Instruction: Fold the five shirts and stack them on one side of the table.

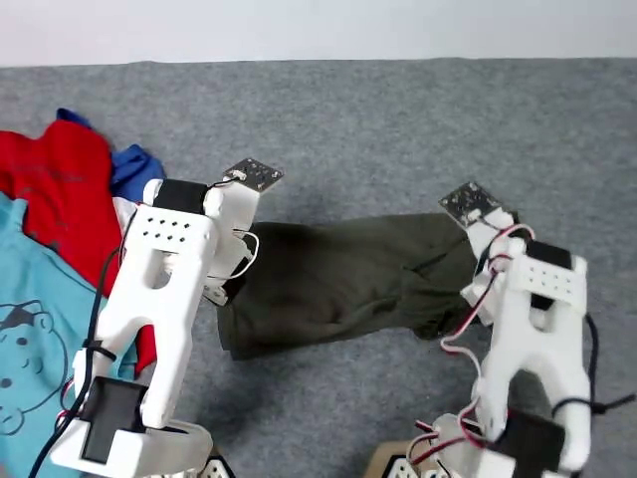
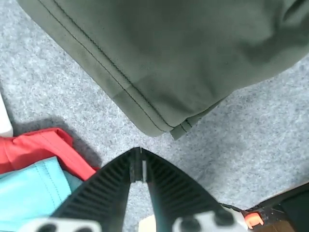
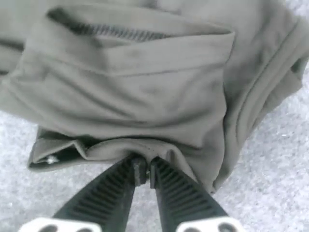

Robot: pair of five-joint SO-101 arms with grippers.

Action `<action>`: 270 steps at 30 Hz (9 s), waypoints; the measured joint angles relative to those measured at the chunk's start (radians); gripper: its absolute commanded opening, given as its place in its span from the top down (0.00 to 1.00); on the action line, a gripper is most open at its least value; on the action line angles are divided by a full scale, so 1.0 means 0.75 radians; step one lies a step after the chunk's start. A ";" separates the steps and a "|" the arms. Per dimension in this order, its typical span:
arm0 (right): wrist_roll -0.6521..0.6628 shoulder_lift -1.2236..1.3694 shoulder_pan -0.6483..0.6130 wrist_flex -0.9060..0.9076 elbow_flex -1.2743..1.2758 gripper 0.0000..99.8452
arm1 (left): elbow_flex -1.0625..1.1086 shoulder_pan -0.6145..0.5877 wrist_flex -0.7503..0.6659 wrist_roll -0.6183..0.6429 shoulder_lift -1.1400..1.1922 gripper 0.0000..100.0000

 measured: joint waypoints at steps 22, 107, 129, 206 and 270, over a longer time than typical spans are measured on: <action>-0.170 0.565 -0.090 0.198 -0.730 0.84 | 0.053 0.000 0.000 0.000 0.000 1.00; -0.162 0.704 -0.254 0.857 -1.221 0.99 | 0.053 0.000 0.000 0.000 0.000 1.00; 0.108 0.378 0.023 0.685 -0.511 0.99 | 0.053 0.000 0.000 0.000 0.000 1.00; -0.542 0.831 -0.426 0.798 -1.115 0.78 | 0.053 0.000 -0.164 -0.149 0.000 1.00; -0.591 0.865 -0.315 0.726 -1.230 0.99 | 0.057 0.000 -0.188 -0.205 0.000 1.00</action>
